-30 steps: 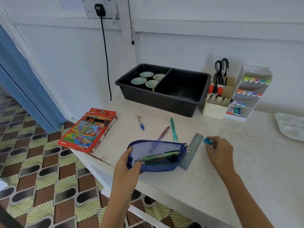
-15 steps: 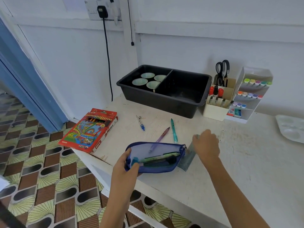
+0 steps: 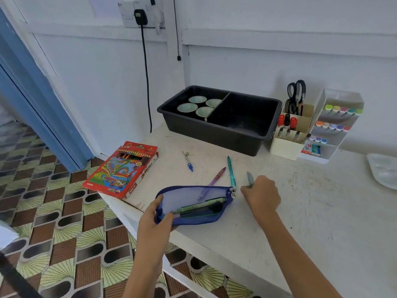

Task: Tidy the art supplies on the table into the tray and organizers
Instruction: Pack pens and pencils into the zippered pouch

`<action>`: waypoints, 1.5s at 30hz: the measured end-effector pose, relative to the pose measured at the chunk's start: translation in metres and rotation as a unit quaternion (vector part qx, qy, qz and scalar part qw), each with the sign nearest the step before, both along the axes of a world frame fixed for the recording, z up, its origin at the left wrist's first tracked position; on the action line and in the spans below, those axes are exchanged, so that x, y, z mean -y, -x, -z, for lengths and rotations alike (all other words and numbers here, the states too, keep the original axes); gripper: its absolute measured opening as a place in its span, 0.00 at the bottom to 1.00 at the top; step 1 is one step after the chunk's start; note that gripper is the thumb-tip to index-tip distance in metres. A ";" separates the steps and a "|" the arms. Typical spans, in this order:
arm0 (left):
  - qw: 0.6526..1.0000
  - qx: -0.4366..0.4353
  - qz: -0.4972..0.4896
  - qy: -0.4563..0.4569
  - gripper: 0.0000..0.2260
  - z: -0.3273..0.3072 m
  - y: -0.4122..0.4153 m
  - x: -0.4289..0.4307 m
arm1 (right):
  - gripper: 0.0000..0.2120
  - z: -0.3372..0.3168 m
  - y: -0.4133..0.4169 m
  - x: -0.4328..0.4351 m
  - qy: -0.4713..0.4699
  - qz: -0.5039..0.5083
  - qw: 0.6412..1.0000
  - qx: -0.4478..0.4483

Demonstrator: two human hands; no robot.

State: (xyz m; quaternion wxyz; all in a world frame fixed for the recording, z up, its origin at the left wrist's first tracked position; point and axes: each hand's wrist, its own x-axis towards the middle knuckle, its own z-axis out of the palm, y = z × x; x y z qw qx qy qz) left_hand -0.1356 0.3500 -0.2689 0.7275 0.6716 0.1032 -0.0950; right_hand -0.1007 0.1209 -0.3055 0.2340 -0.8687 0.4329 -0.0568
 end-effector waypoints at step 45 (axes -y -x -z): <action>1.000 0.003 -0.025 0.010 0.20 0.003 -0.015 -0.020 | 0.12 -0.079 0.012 -0.056 -0.301 -0.394 0.823 0.276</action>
